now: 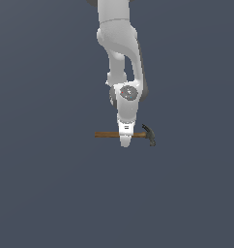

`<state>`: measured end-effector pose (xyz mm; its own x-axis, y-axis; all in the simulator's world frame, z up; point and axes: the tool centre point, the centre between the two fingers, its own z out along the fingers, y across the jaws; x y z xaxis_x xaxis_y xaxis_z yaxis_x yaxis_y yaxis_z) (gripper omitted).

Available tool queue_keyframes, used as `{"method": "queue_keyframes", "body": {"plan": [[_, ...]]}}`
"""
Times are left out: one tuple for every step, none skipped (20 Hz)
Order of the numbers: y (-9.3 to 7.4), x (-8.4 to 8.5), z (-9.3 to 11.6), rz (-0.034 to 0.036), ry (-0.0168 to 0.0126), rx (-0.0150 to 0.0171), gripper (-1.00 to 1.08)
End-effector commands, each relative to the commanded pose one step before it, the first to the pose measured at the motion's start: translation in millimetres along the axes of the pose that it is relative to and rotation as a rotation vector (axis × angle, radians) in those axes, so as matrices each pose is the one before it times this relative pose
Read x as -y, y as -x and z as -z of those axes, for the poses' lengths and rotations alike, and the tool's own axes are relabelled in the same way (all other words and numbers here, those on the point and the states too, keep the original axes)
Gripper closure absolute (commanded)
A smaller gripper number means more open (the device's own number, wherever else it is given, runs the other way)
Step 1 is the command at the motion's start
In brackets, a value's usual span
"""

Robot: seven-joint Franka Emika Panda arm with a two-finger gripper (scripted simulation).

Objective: Pick up the object and move it to a goal position.

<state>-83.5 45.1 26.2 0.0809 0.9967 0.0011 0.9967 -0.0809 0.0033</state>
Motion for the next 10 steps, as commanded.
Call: {"method": "queue_keyframes", "body": {"plan": [[-1.58,-10.02,7.16,-0.00037,0.00322,-0.00075,1.08],[-0.82,-4.31,2.89,0.00000,0.00000,0.00000,1.08],[-0.76,-4.70,2.76,-0.00020,-0.00075,-0.00059,1.08],[-0.94,-4.99,3.32,0.00000,0.00000,0.00000,1.08],[-0.86,-5.35,3.13,-0.00021,-0.00079,-0.00053,1.08],[-1.05,-5.60,3.70,0.00000,0.00000,0.00000,1.08],[-0.98,-5.93,3.55,-0.00017,-0.00061,-0.00028,1.08],[-1.13,-6.15,4.01,0.00000,0.00000,0.00000,1.08],[-1.05,-6.45,3.80,-0.00019,-0.00064,-0.00018,1.08],[-1.20,-6.63,4.27,0.00000,0.00000,0.00000,1.08]]}}
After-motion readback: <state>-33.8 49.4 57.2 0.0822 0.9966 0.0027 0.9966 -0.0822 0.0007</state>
